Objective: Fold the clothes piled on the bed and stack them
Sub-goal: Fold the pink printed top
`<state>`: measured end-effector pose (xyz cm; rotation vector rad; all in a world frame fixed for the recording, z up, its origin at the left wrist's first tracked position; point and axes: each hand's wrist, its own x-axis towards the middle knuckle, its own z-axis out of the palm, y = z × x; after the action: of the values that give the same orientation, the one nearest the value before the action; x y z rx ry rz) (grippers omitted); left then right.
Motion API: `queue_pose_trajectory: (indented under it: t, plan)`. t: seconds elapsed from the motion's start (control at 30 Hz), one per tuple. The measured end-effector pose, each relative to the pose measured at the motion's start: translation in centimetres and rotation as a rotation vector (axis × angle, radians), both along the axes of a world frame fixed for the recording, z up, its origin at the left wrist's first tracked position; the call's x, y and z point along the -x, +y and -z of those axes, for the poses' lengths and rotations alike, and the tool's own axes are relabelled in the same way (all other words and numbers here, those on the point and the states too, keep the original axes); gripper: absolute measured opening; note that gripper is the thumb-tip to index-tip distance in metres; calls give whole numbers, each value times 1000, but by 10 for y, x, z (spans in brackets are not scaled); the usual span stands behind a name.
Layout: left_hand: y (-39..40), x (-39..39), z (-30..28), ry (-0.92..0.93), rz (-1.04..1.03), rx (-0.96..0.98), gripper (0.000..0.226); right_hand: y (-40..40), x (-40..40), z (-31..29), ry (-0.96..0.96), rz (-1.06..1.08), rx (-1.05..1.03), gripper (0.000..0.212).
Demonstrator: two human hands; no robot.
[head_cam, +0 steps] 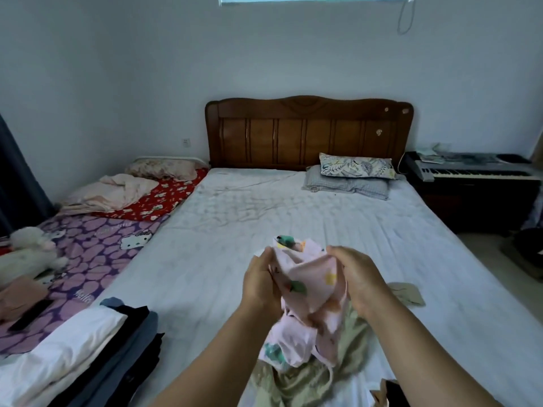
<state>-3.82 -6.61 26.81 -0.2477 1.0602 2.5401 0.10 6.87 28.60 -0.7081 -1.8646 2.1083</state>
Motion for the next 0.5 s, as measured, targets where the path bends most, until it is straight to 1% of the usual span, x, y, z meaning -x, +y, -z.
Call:
queue_pose_trajectory:
  t: [0.03, 0.1, 0.17, 0.23, 0.27, 0.3, 0.33, 0.4, 0.43, 0.5]
  plan:
    - [-3, 3, 1, 62, -14, 94, 28, 3, -4, 6, -57, 0, -117, 22]
    - [-7, 7, 1, 227, -24, 346, 14, 8, -10, 15, -155, -45, -438, 31]
    - [-11, 6, -2, 429, 28, 528, 19, 10, -12, 18, -172, -65, -700, 31]
    - [-15, 3, -4, 617, 87, 667, 28, 10, -10, 14, -98, -67, -833, 25]
    - [-18, 3, -4, 683, 108, 734, 31, 8, -7, 11, -43, -83, -881, 24]
    - [-21, 1, -6, 721, 124, 759, 31, 6, -5, 6, 5, -110, -931, 24]
    - [-24, 0, -7, 734, 138, 733, 34, 3, -3, 2, 45, -136, -973, 24]
    - [-27, -1, -10, 689, 130, 609, 46, -3, 0, -2, 87, -157, -1005, 26]
    - [-28, -1, -13, 660, 120, 572, 45, -6, 0, -3, 106, -118, -988, 29]
    - [-30, 0, -20, 634, 91, 530, 24, -13, -6, 4, 220, 48, -913, 39]
